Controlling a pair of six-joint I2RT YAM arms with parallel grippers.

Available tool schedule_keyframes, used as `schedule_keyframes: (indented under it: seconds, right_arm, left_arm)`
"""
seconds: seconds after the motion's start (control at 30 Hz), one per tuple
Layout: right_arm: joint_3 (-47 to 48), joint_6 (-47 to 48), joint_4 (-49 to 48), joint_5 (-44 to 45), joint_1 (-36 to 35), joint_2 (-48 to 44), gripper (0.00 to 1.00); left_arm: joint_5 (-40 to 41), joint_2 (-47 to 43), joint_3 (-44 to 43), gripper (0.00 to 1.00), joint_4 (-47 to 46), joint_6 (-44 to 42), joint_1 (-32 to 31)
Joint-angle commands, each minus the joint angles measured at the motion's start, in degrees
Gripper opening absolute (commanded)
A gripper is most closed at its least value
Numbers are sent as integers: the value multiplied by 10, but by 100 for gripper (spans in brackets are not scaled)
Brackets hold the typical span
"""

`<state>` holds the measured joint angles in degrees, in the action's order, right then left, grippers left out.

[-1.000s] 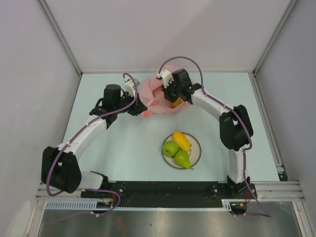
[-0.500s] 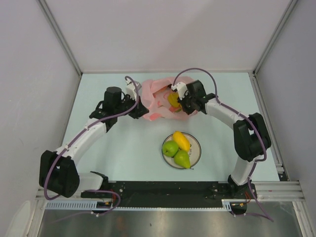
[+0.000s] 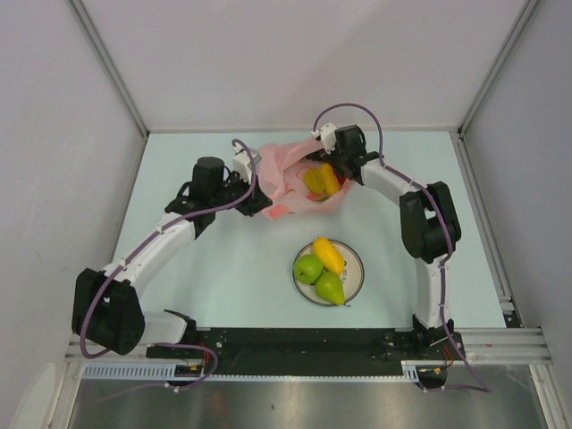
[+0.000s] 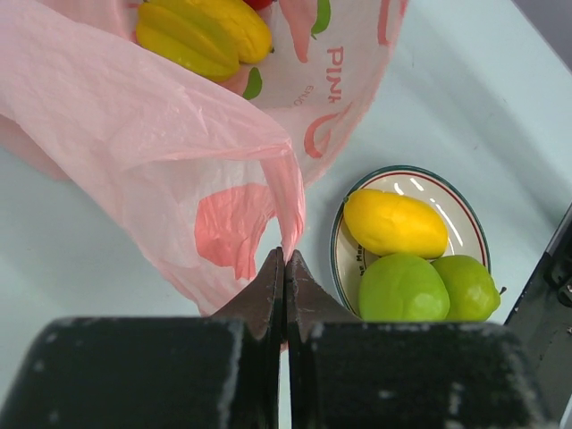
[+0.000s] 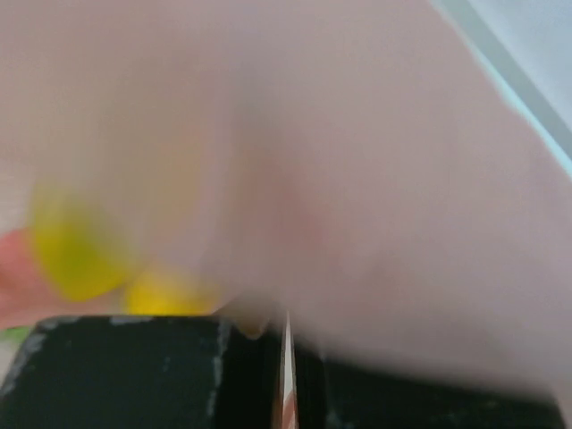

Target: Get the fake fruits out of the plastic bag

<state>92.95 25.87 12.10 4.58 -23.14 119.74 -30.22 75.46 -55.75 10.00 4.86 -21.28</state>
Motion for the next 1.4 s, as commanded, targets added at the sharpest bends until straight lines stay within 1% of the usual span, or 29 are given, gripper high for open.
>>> schedule_keyframes:
  seconds: [0.0,0.03,0.1,0.13,0.17,0.27,0.37,0.43,0.63,0.7,0.8,0.83,0.9,0.93,1.1,1.2,1.27,1.37]
  right_arm:
    - [31,37,-66,100,40,1,2]
    - [31,39,-64,97,44,-1,2]
    - [31,33,-38,47,43,-14,4]
    - [32,23,-26,17,38,-21,7]
    - [31,16,-10,-19,32,-34,13]
    - [22,1,3,-40,-2,-50,22]
    - [14,-3,12,-74,-30,-50,23]
    - [14,-5,16,-77,-36,-42,23]
    - [25,-1,16,-47,-38,-8,32]
    - [31,1,19,-29,-30,2,33]
    - [42,-2,25,-26,-19,21,45]
    - [44,-3,31,-33,-17,25,54]
    - [52,-6,43,-40,-10,35,57]
    - [54,-6,46,-58,-9,43,58]
    - [57,-8,50,-67,-9,65,63]
    - [59,-6,51,-71,-8,80,64]
    - [63,-1,50,-75,-7,89,63]
    - [72,9,48,-80,-6,89,52]
  left_arm:
    - [-3,-4,-30,0,-9,-17,-2]
    - [-2,-3,-31,0,-9,-19,-2]
    - [-2,-2,-32,0,-9,-19,-3]
    - [-3,-1,-31,0,-10,-17,-2]
    - [-3,-1,-32,0,-11,-15,-2]
    - [-6,3,-35,0,-12,-12,-3]
    - [-8,6,-38,0,-11,-11,-3]
    - [-9,7,-39,0,-11,-10,-3]
    - [-6,10,-46,0,-5,-12,-3]
    - [-5,14,-48,0,-3,-12,-3]
    - [-5,19,-53,1,0,-12,-3]
    - [-4,20,-56,0,2,-13,-3]
    - [-2,23,-60,0,6,-14,-3]
    - [-3,24,-62,0,8,-15,-3]
    - [2,23,-62,0,15,-22,-3]
    - [2,22,-60,0,15,-23,-3]
    - [2,21,-57,0,15,-23,-3]
    - [2,18,-55,0,15,-23,-3]
